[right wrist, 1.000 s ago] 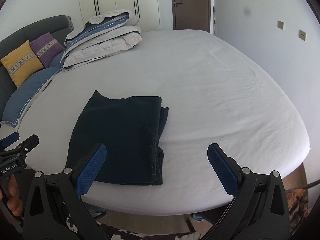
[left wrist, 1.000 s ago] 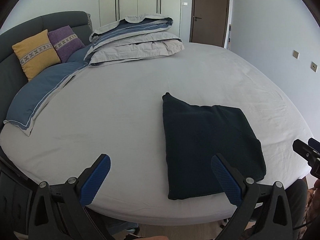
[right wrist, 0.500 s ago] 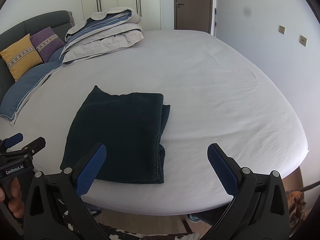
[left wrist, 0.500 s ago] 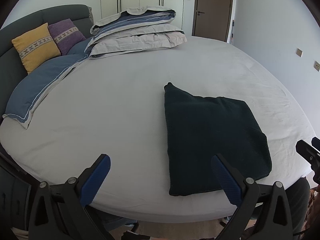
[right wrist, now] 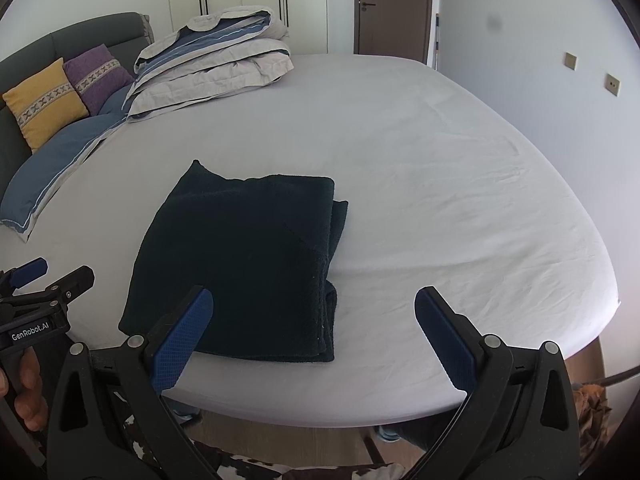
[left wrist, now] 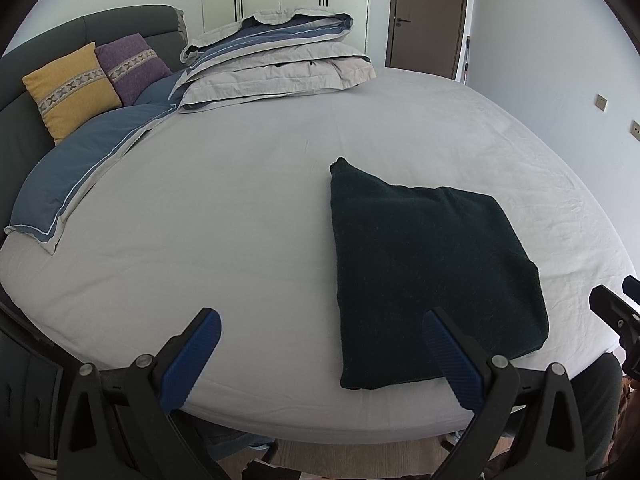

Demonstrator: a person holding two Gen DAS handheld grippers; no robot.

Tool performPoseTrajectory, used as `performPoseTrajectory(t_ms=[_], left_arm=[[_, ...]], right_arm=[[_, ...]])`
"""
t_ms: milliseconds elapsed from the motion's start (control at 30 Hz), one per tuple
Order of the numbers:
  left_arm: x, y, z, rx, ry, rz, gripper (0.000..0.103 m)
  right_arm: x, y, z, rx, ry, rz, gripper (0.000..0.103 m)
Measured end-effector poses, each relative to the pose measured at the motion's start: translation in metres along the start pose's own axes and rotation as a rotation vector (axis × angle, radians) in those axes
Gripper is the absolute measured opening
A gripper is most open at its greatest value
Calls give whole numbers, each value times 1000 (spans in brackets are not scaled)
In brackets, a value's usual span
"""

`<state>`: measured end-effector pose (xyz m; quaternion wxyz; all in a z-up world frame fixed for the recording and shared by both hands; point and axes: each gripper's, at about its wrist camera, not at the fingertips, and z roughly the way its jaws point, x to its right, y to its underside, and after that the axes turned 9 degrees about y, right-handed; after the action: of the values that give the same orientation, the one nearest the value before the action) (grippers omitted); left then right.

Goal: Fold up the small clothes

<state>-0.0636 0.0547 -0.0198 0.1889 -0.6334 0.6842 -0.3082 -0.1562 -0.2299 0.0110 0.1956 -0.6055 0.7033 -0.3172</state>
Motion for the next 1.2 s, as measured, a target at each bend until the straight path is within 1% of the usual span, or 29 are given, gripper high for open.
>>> performPoseTrajectory(t_ms=[1200], left_arm=[[1,2,0,-5,-5,7,103]], right_arm=[[-5,3,1,-8,-2,-5,103]])
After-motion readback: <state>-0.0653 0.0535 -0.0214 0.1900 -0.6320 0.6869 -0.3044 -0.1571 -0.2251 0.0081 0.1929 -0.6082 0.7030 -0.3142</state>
